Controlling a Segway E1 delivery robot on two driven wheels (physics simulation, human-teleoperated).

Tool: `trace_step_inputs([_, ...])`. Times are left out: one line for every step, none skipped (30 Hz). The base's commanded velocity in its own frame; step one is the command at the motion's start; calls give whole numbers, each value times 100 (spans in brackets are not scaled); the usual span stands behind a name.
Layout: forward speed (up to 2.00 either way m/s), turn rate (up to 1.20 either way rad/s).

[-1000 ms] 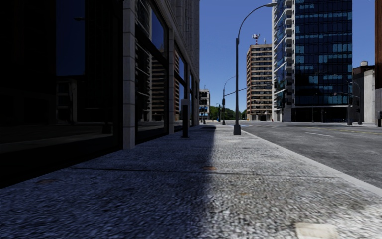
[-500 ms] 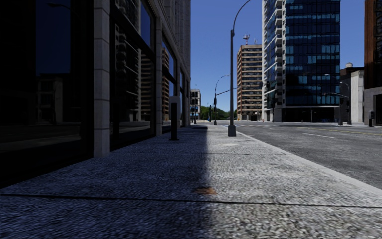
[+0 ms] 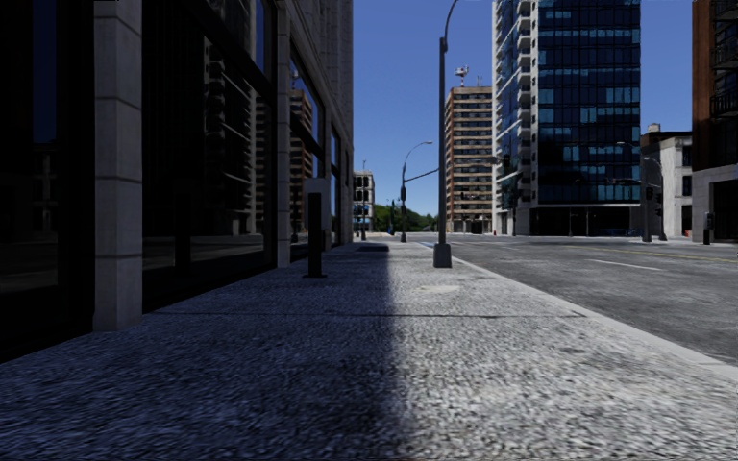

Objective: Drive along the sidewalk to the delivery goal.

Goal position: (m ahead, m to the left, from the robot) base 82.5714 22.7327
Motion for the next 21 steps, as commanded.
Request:
trace_step_inputs([200, -7])
trace_step_inputs([200, -2])
trace_step_inputs([200, 0])
trace_step_inputs([200, 0])
trace_step_inputs([200, 0])
trace_step_inputs([200, 0])
trace_step_inputs([200, 0])
trace_step_inputs([200, 0])
trace_step_inputs([200, 0])
trace_step_inputs([200, 0])
trace_step_inputs([200, 0])
trace_step_inputs([200, 0])
trace_step_inputs([200, 0])
trace_step_inputs([200, -12])
trace_step_inputs([200, -20])
trace_step_inputs([200, -29])
trace_step_inputs([200, -29])
trace_step_inputs([200, -31])
trace_step_inputs([200, -32])
trace_step_inputs([200, -32])
trace_step_inputs([200, -32])
